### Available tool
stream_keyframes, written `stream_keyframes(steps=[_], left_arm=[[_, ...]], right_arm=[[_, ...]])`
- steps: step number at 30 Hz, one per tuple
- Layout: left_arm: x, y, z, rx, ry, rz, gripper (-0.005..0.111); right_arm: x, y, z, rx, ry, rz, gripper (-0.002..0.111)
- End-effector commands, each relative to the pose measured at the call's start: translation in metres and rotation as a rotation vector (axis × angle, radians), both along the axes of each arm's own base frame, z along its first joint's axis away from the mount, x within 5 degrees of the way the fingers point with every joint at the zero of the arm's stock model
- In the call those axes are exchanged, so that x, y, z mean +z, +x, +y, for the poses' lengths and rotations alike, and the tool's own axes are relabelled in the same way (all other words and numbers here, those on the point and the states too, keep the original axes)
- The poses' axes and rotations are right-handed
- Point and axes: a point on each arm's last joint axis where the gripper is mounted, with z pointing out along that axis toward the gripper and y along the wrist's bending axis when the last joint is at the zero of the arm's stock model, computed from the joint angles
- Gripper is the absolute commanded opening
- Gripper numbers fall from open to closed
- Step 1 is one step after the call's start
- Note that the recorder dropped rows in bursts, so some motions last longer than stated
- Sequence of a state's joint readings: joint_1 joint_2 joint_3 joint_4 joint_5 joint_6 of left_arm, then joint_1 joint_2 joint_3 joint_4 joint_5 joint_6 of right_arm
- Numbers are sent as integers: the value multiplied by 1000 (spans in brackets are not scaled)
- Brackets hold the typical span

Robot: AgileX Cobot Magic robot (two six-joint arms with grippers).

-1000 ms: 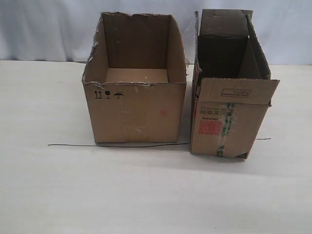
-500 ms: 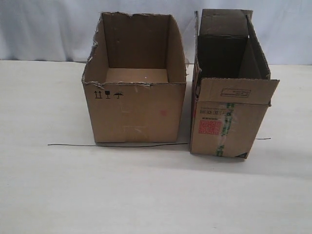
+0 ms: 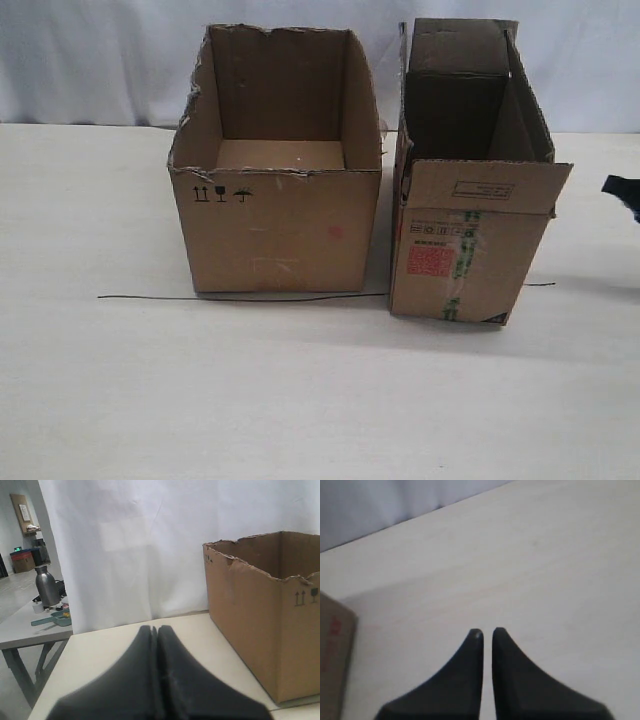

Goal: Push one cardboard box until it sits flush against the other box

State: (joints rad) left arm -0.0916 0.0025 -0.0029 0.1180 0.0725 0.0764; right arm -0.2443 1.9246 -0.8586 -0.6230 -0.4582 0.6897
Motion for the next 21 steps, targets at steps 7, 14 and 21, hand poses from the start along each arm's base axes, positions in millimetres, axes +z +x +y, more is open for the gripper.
stream_keyframes(steps=[7,14,21], left_arm=[[-1,0,0,3,-3,-1,0],[-1,0,0,3,-3,-1,0],[-1,0,0,3,-3,-3,0]], right_arm=[[-31,4,7,211,569,28,5],[-41,9,20,263,679,38,5],[-52,45,52,334,712,59,5]])
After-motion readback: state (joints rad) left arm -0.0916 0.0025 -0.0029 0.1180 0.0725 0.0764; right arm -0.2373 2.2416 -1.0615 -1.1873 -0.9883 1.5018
